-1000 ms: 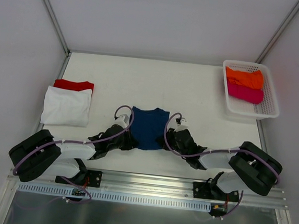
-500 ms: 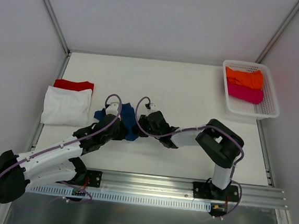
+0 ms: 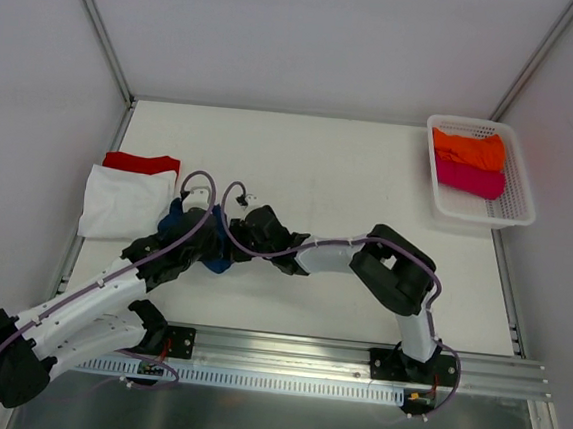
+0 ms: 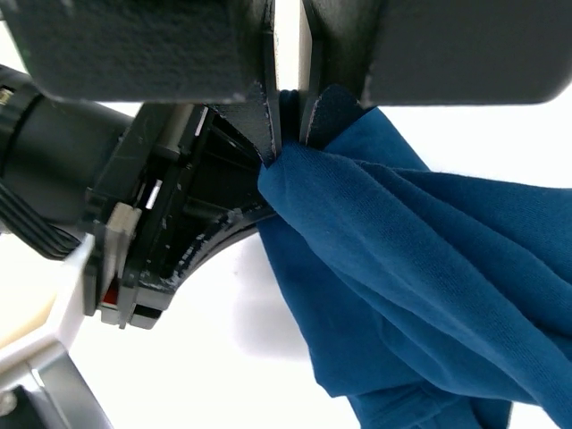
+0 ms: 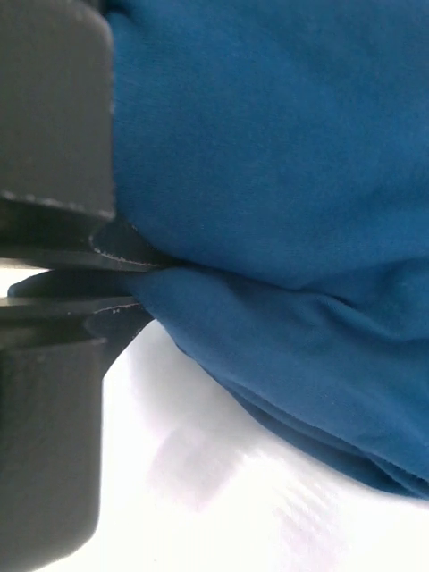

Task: Fold and stack the t-shirts
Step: Neatly place the folded tshirt to the corner

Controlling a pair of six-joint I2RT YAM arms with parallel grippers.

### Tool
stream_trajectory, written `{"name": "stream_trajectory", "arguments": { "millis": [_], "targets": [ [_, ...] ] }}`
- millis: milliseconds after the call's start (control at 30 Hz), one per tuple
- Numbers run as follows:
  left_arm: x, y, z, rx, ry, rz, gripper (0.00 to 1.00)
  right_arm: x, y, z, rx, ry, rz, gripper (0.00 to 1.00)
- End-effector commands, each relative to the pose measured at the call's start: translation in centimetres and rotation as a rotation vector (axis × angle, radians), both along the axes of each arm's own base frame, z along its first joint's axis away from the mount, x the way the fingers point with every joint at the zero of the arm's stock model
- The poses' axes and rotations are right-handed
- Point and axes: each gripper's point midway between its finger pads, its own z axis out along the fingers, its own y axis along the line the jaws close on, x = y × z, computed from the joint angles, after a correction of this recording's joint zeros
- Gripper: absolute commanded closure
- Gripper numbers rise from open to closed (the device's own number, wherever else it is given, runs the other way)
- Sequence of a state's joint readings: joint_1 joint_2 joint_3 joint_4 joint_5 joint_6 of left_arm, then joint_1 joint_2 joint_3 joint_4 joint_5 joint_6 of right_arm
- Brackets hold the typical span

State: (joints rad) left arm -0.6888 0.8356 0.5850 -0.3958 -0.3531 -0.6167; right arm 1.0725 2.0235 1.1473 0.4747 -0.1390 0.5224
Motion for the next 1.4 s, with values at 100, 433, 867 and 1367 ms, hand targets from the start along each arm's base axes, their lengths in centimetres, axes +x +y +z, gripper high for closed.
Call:
{"name": "stream_trajectory", "arguments": {
  "millis": [100,433,867,1367],
  "targets": [
    [-0.1,0.3,1.5,-0.027,-0.026,-0.007,1.0,-1.8,0.4,3.0,0.033,-0.047,0.059,1.0],
    [-2.4,-0.6,-1.6,-0.095,0.082,-0.046,1.0,-1.0,-11.5,3.9,-0.163,-0.209,-0.19,1.0],
    [-5.1,-1.8,-4.0,-0.159,0.182,-0.134,1.0,-2.6,-18.2,1.1,-0.321,-0.207,-0.283,0.99],
    [-4.6,-1.2,-7.5,-0.08,0.218,-0.112,0.23,-3.4,-23.4,1.4,-0.412,-0.258,-0.405,0.99]
  ]
}}
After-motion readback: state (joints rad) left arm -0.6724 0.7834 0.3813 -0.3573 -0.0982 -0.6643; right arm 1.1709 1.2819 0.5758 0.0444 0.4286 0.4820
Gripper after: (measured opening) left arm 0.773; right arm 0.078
